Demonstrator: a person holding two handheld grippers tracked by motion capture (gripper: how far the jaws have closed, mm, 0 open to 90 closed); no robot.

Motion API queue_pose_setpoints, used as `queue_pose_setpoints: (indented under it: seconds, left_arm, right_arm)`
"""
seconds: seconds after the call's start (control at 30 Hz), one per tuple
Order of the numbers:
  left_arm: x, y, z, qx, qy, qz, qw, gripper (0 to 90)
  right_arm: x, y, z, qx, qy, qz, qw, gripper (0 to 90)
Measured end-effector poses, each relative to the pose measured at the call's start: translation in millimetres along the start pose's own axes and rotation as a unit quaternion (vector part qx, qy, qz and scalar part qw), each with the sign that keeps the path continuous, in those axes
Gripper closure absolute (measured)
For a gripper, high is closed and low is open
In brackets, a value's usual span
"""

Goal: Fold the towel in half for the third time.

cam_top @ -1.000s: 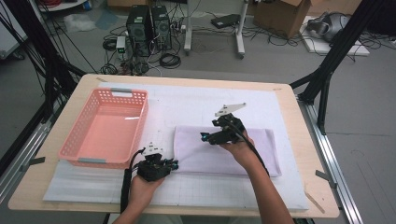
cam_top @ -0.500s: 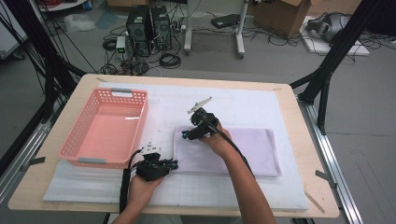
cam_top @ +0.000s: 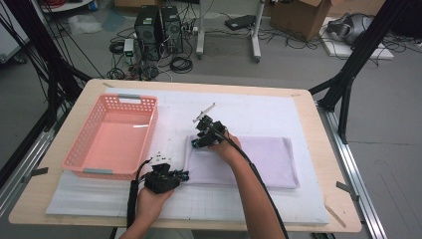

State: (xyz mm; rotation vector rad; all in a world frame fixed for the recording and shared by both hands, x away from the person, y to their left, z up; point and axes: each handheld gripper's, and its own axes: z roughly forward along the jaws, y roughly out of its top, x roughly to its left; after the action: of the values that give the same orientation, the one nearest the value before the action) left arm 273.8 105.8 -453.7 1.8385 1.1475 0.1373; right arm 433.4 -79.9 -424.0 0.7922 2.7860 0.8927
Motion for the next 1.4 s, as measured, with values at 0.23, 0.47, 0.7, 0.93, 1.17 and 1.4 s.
queue_pose_setpoints:
  seconds: [0.23, 0.47, 0.7, 0.93, 1.17, 1.4]
  left_arm:
    - [0.0, -0.8, -9.1, -0.002, -0.005, -0.003, 1.0000, 82.3]
    - [-7.3, 6.2, -31.8, -0.030, -0.026, 0.002, 0.9992, 82.5]
    - [-18.9, 21.2, -38.3, -0.055, -0.059, 0.016, 0.9966, 82.5]
    - [-36.3, 39.0, -26.4, -0.059, -0.089, 0.032, 0.9938, 82.4]
    - [-60.6, 62.9, -7.9, -0.052, -0.103, 0.055, 0.9918, 82.3]
    - [-75.7, 73.4, 14.8, -0.044, -0.109, 0.070, 0.9905, 82.3]
  right_arm:
    - [4.7, 2.3, -4.5, 0.001, 0.008, -0.006, 0.9999, 79.7]
    - [17.1, 10.2, -15.0, -0.040, 0.028, -0.030, 0.9984, 79.8]
    - [14.6, 11.3, -46.1, -0.092, 0.038, -0.030, 0.9946, 79.8]
    - [9.8, 6.7, -65.6, -0.104, 0.028, -0.038, 0.9935, 79.6]
    - [3.0, -1.8, -83.9, -0.112, 0.011, -0.043, 0.9927, 79.5]
    - [-13.4, -19.1, -101.2, -0.120, -0.010, -0.021, 0.9925, 79.6]
